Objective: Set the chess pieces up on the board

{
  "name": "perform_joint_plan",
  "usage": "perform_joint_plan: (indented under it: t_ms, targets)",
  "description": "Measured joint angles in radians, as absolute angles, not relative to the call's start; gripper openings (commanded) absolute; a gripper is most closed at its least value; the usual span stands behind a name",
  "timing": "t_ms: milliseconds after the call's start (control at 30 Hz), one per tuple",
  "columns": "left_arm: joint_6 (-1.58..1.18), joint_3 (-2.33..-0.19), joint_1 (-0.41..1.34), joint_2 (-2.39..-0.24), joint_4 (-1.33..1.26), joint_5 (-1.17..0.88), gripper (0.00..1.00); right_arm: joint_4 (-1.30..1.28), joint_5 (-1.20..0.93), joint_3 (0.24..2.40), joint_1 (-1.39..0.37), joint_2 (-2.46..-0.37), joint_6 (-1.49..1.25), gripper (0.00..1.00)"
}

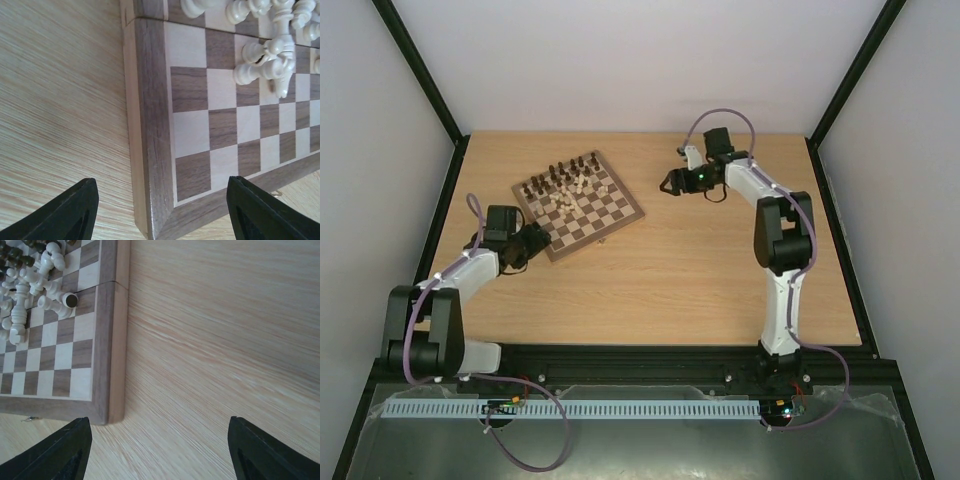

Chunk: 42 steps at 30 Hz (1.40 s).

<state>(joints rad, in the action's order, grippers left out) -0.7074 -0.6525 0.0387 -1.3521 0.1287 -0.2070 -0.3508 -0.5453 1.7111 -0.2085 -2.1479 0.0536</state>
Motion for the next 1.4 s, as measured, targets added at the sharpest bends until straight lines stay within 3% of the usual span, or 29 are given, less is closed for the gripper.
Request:
perform_joint_plan:
  t_ms: [467,633,967,1400]
  targets:
    - [-0.767,-0.615,0.038,-1.435,-0.007,-0.237,0.67,-0.400,-0.580,1.906,-0.355,-2.360,0.010,0.73]
    - [-0.768,-0.610,0.038,-1.461,-0.025,-0.243,0.66,-0.418,-0.599,1.906,-0.359,-2.397,0.006,0.64]
    - [-0.764,-0.601,0.049,-1.511,-0.084,-0.256,0.56,-0.463,-0.622,1.901,-0.380,-2.398,0.041,0.49]
    - [-0.727,-0.602,0.099,-1.546,-0.142,-0.226,0.47,-0.472,-0.586,1.723,-0.393,-2.283,0.154,0.45]
